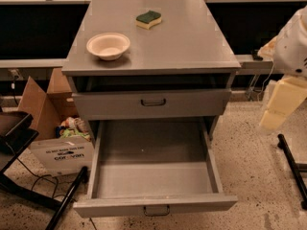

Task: Close middle drawer

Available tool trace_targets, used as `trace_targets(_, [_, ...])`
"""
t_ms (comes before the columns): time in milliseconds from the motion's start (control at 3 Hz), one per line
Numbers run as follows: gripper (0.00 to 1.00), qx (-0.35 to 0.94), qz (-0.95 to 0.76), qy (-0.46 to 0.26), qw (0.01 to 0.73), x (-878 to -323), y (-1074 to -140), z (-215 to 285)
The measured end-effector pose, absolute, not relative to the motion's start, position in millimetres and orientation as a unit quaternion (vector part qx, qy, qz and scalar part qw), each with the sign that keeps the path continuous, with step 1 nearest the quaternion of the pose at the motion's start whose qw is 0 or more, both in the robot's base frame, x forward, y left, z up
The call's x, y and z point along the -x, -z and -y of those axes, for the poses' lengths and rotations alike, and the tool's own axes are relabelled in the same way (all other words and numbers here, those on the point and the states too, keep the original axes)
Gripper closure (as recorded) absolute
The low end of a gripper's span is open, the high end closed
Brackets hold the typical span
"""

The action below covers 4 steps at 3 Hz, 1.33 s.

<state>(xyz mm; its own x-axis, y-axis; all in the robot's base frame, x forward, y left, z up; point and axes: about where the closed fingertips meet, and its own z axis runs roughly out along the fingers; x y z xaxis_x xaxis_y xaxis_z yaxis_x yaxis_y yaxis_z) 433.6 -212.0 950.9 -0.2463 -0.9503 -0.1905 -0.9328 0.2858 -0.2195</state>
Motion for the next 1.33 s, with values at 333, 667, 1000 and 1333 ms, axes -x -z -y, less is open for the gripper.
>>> trace_targets(333, [0.00, 0.588, -0.796, 0.025, 0.143, -417, -913, 204])
trace_targets(667, [0.00, 0.575, -0.804, 0.029, 0.145, -400, -829, 202])
trace_targets(1000, [0.00, 0.575, -0.808, 0.027, 0.125, -391, -719, 201])
trace_targets(1333, [0.00, 0.577, -0.810, 0.022, 0.105, -397, -653, 199])
